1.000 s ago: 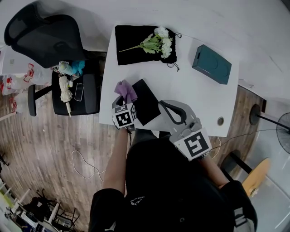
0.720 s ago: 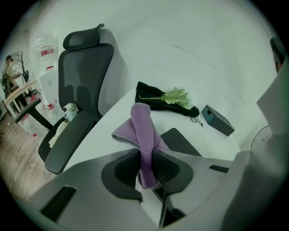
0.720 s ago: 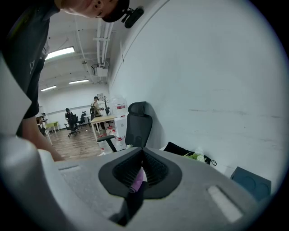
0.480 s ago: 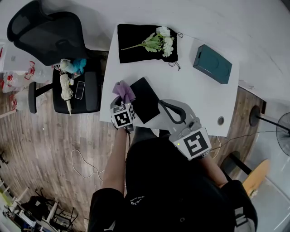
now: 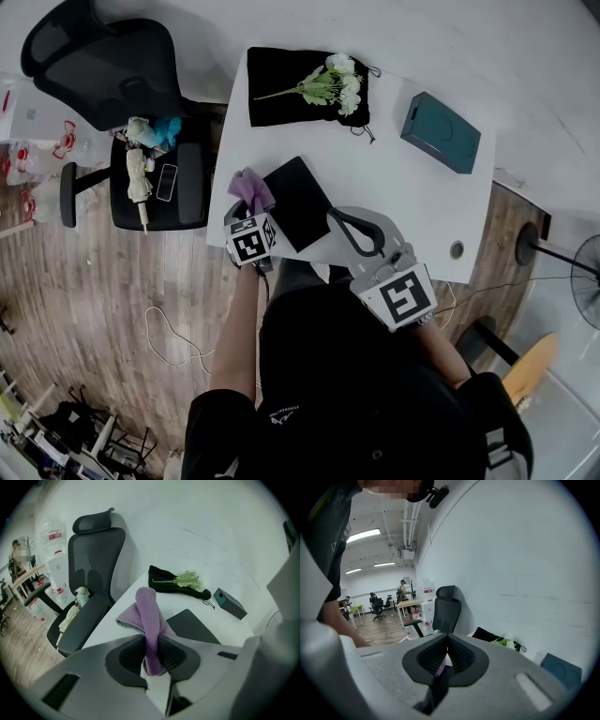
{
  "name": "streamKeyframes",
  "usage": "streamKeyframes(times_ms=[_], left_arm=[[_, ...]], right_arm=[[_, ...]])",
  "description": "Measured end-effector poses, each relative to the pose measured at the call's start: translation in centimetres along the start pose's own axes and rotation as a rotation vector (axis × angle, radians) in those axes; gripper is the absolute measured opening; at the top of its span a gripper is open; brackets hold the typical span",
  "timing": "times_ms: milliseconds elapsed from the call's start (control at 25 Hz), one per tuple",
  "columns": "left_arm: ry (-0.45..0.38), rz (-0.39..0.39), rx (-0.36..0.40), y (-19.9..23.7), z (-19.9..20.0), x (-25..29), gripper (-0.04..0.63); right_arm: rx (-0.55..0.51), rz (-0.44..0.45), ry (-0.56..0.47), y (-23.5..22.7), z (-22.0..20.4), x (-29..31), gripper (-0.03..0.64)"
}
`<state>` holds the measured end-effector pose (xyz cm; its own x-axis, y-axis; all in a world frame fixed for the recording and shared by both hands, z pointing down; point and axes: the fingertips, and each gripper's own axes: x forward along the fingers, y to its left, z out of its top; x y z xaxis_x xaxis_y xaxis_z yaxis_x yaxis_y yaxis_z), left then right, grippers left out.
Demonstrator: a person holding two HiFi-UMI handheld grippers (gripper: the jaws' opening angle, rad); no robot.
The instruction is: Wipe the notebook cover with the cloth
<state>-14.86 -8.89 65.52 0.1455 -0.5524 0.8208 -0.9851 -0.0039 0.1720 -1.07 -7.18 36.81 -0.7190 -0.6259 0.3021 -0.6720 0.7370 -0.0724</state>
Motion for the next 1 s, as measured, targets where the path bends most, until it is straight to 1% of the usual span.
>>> streamKeyframes(times_ms=[160,280,560,720,840,1000], left_arm=[[0.005,0.02,0.008,0.7,-0.2,-0.4,0.071],[0.009,0.04,-0.002,1.4,-0.5,-0.8,0.069],[-0.022,0.063,-0.072,1.9,-0.8,-2.8,0.067],[-0.054,0.041,-0.089,0.9,-0.1,-3.9,0.067],[-0.073,0.003,-0.08,-0.9,0.6,-4.3,0.067],[-0.072,-0.055,-0.062,-3.9,1.1,-3.9,0.067]], right_arm=[[0.004,0.005,-0.008,0.4,0.1,-0.2,0.005],[0.008,0.003,-0.008,0.4,-0.1,-0.5,0.005],[0.001,0.008,-0.009,0.5,-0.1,-1.0,0.005],[0.0,0.01,-0.018,0.6,0.0,-1.4,0.005],[0.003,0.007,-0.017,0.4,-0.2,-1.6,0.005],[0.003,-0.003,-0.016,-0.1,-0.4,-2.0,0.005]])
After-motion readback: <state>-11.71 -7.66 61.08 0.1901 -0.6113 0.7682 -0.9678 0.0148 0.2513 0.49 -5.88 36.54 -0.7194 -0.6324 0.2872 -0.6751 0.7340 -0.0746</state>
